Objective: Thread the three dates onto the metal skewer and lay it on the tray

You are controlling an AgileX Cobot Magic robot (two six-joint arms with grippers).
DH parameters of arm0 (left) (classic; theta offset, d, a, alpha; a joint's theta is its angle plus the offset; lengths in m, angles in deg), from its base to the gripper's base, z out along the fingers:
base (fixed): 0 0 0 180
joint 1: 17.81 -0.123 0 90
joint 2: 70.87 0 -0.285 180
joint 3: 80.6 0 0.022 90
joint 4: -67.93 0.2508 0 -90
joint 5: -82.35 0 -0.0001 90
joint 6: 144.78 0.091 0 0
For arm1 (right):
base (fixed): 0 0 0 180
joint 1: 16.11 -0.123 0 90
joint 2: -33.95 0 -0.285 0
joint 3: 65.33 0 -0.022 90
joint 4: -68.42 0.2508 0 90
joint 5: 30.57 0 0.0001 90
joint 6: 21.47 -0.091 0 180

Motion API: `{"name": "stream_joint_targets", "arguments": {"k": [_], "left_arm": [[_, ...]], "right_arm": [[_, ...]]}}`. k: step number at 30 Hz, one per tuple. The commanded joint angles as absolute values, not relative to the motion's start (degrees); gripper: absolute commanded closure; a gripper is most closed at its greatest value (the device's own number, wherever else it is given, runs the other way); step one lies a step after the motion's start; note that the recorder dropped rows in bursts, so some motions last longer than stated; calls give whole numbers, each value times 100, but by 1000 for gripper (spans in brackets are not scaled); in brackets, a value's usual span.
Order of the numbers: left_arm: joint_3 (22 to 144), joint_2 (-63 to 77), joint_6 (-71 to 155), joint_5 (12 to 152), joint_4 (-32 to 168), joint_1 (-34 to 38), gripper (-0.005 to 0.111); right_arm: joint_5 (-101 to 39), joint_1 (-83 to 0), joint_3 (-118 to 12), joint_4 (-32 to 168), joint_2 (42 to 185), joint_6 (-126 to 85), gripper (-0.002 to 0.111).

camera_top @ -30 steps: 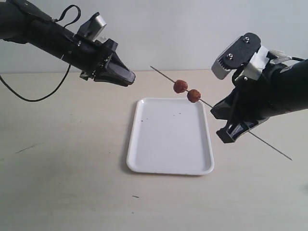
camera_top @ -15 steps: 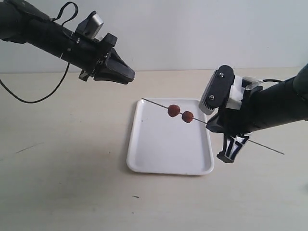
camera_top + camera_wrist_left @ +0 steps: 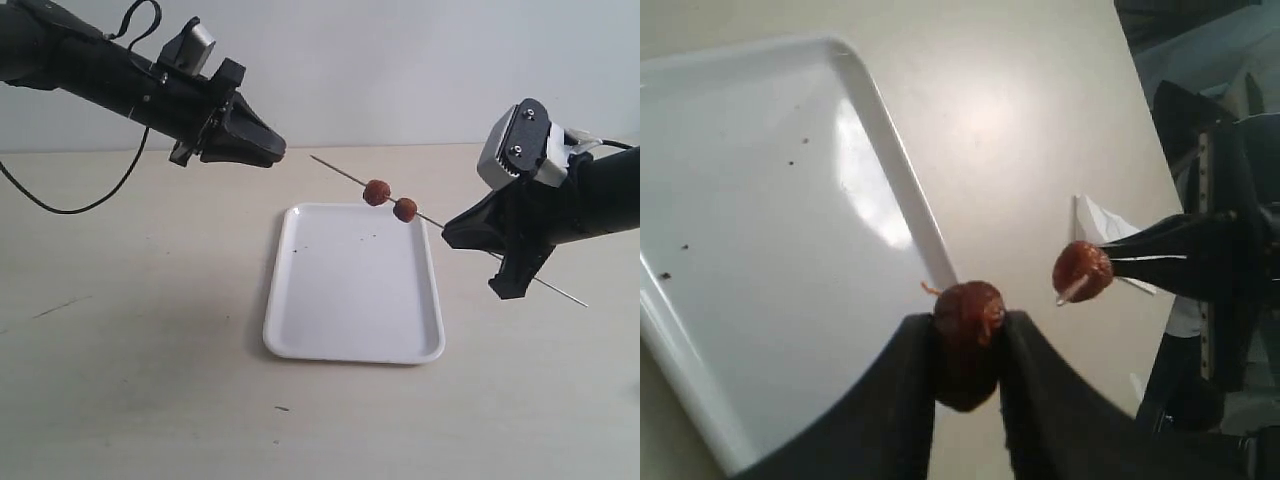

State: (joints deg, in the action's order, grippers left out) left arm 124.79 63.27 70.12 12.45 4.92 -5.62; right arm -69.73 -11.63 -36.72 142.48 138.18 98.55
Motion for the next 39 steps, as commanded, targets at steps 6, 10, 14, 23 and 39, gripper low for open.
{"name": "stream_joint_targets", "arguments": {"k": [6,10,14,23,39], "left_arm": [[12475,6264,6866,1238,-51,-585,84],[12475,6264,6866,1238,-256,-585,84],[12475,6264,6834,1238,-359,-585,84],[12475,6264,6786,1238,-319,-585,84],[12475,6264,6774,1238,-1055,-585,84]], "right_arm": [[-7386,-1129,-4000,14353,14369,9980,108],[-7388,-1129,-4000,14396,14369,9980,108],[-7351,-1129,-4000,14481,14369,9980,108],[-7230,-1129,-4049,14784,14369,9980,108],[-7598,-1129,-4109,14972,14369,9970,108]]}}
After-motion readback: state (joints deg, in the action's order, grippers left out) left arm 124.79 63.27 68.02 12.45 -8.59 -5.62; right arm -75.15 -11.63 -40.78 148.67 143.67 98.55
